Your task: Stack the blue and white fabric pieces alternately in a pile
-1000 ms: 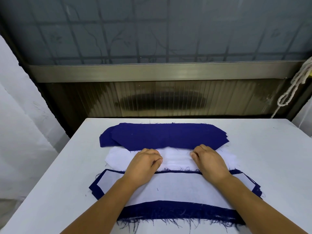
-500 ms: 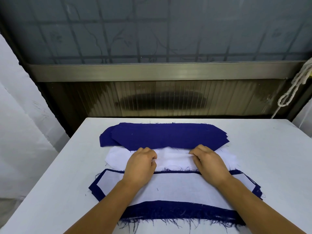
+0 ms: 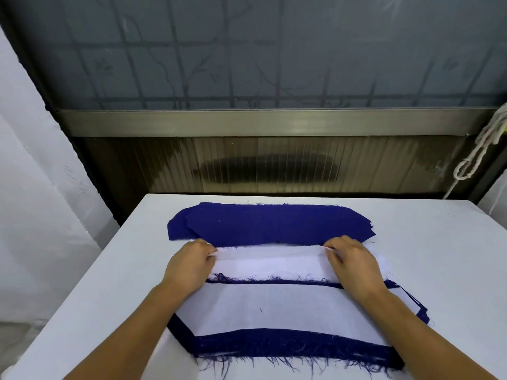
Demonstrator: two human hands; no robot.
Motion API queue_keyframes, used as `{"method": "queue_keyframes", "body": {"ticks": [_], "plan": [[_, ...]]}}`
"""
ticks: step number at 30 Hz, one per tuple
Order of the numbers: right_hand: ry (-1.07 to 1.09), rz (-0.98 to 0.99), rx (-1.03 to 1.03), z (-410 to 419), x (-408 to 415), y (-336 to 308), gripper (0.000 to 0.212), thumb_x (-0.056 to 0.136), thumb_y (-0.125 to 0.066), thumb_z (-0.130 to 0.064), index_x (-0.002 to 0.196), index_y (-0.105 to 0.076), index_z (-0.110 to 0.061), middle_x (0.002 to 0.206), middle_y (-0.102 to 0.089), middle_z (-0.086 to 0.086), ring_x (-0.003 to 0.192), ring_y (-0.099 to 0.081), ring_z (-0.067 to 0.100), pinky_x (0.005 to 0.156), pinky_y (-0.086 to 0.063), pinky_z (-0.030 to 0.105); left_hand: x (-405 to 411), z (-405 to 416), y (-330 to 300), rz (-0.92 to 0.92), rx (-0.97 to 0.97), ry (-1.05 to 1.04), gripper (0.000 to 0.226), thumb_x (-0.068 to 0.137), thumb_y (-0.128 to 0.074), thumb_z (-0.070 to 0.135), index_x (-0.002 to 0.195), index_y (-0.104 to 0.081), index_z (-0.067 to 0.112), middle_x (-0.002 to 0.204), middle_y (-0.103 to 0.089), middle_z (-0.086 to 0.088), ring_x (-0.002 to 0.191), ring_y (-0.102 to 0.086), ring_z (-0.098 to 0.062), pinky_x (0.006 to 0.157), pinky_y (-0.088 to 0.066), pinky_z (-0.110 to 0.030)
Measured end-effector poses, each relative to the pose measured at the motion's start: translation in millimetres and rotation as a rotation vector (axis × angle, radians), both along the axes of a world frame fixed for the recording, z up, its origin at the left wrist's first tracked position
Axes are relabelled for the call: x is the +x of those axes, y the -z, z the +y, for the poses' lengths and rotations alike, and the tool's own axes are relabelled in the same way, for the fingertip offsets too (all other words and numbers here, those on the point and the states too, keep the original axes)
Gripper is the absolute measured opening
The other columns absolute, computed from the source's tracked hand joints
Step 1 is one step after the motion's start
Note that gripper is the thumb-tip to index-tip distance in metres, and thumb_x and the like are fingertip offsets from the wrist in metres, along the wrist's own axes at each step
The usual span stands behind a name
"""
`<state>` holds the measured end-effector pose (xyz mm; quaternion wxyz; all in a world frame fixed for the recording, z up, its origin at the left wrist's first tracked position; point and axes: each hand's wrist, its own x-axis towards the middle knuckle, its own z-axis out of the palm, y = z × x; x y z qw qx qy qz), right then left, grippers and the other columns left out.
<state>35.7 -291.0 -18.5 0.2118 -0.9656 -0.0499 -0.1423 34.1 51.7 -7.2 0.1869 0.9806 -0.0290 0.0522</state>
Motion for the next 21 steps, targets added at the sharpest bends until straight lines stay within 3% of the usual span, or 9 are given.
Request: {"method": "queue_keyframes", "body": {"ticks": [2,7,9,12,14,17,19,21], "plan": [[-0.029,-0.044,0.050,-1.7,-6.2,-9.4,0.016,0.094,-0.057,-0.013,0.099,-0.070,-0.022,0.094,-0.060,-0.009,0.086,-0.053,0.014,0.073,-0.036,0.022,-4.3,10.6,-7.0,-0.008,-0.059,0.029,0.018,0.092,-0.056,0.010,0.090,-0.074,0.011,0.097,-0.066,0.000,0.093,-0.059,-0.016,0.082,-0.050,-0.032],[-0.124,-0.047,0.077,-11.8,-31.9,-39.3,0.018,0.096,-0.056,-0.012,0.103,-0.070,-0.022,0.092,-0.059,-0.013,0.084,-0.056,0.010,0.074,-0.042,0.021,-22.9,22.3,-33.2,-0.136,-0.171,0.128,0.029,0.092,-0.061,0.005,0.106,-0.075,0.025,0.097,-0.060,0.015,0.092,-0.055,-0.004,0.079,-0.041,-0.011],[-0.144,0.008,0.091,-19.5,-45.4,-52.2,0.014,0.095,-0.059,-0.017,0.100,-0.069,-0.025,0.091,-0.061,-0.019,0.084,-0.059,0.006,0.075,-0.045,0.021,-33.1,26.1,-43.9,-0.105,-0.255,0.164,0.033,0.091,-0.063,0.006,0.102,-0.074,0.035,0.092,-0.062,0.023,0.091,-0.057,0.003,0.075,-0.042,-0.006],[-0.185,0.091,0.196,-34.5,-64.6,-68.2,0.013,0.090,-0.065,-0.018,0.086,-0.070,-0.030,0.087,-0.067,-0.019,0.084,-0.063,0.003,0.073,-0.046,0.014,-48.4,33.2,-57.2,0.060,-0.260,0.211,0.032,0.091,-0.066,0.024,0.102,-0.063,0.055,0.102,-0.052,0.049,0.099,-0.048,0.023,0.074,-0.038,0.003],[-0.209,0.213,0.293,-43.8,-72.7,-77.0,0.015,0.088,-0.067,-0.021,0.079,-0.070,-0.031,0.084,-0.069,-0.016,0.081,-0.063,0.004,0.070,-0.045,0.011,-53.5,40.2,-61.7,0.217,-0.255,0.289,0.028,0.090,-0.067,0.032,0.108,-0.061,0.052,0.109,-0.056,0.041,0.102,-0.052,0.016,0.074,-0.043,-0.001],[-0.210,0.448,0.284,-54.3,-73.3,-81.5,0.014,0.091,-0.064,-0.027,0.079,-0.071,-0.029,0.083,-0.070,-0.010,0.077,-0.064,0.006,0.069,-0.049,0.017,-55.1,43.5,-67.3,0.344,-0.327,0.377,0.009,0.090,-0.066,0.027,0.094,-0.068,0.035,0.093,-0.068,0.014,0.084,-0.063,-0.005,0.068,-0.050,-0.017],[-0.183,0.504,0.206,-55.4,-69.9,-77.8,0.017,0.094,-0.061,-0.027,0.080,-0.070,-0.028,0.083,-0.070,-0.010,0.077,-0.064,0.007,0.073,-0.050,0.024,-52.6,40.8,-64.8,0.301,-0.282,0.336,0.015,0.090,-0.066,0.022,0.084,-0.069,0.036,0.085,-0.068,0.014,0.079,-0.062,-0.005,0.064,-0.046,-0.012],[-0.142,0.434,0.165,-52.3,-66.1,-74.1,0.019,0.095,-0.060,-0.026,0.079,-0.068,-0.030,0.081,-0.069,-0.010,0.076,-0.063,0.006,0.069,-0.049,0.020,-49.0,36.4,-60.7,0.196,-0.224,0.250,0.021,0.089,-0.067,0.020,0.077,-0.068,0.037,0.085,-0.067,0.019,0.082,-0.061,-0.001,0.067,-0.044,-0.009]]}}
